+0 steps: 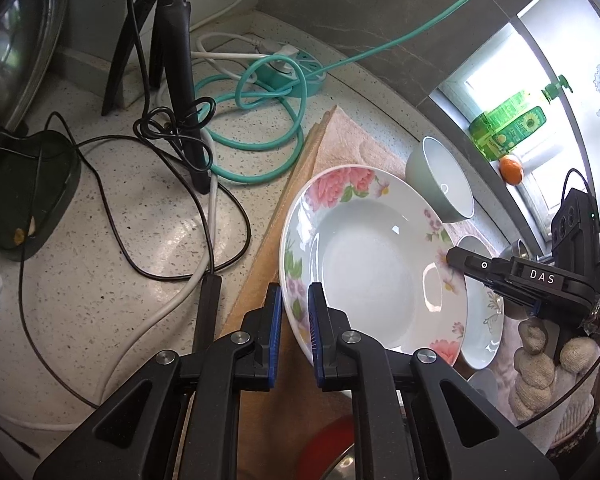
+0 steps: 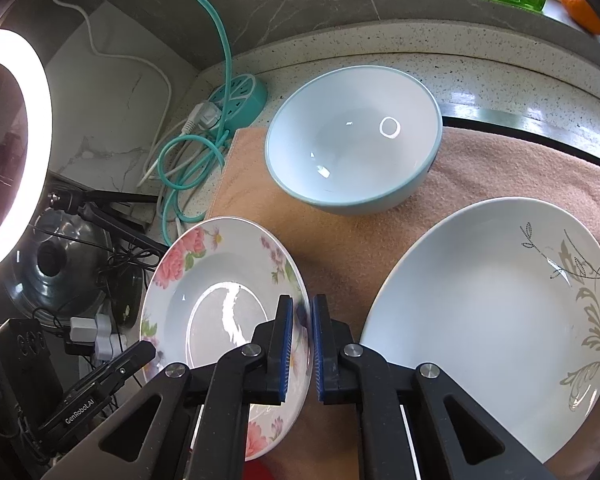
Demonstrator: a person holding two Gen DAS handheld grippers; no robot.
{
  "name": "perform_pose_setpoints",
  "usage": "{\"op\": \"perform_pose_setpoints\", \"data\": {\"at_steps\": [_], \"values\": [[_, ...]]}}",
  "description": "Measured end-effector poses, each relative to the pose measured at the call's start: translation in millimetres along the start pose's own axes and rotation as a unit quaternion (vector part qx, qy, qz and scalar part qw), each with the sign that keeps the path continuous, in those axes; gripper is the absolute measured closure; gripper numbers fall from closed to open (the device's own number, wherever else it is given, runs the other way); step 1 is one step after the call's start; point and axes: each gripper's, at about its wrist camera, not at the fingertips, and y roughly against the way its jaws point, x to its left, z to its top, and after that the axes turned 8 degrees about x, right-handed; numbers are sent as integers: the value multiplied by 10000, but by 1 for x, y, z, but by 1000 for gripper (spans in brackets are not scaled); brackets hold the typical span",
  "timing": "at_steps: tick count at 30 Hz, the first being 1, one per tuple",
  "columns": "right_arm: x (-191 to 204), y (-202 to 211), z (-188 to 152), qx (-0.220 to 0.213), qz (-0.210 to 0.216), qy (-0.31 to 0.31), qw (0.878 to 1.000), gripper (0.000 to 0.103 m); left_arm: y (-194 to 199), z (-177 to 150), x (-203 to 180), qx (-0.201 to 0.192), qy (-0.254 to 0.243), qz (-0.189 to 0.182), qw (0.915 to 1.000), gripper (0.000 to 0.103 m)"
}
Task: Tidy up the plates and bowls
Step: 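Lift the pink-rose plate off the towel with the left gripper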
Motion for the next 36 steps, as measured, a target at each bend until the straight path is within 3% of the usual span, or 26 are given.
{"op": "perform_pose_setpoints", "data": {"at_steps": [20, 36], "values": [[5, 49, -28, -350, 314, 0, 9989, 94, 42, -12, -21, -353, -149, -149, 9992, 92], [-18, 106, -74, -692, 431, -81, 9966, 94, 58, -48, -65, -414, -431, -307, 9977, 92]]}}
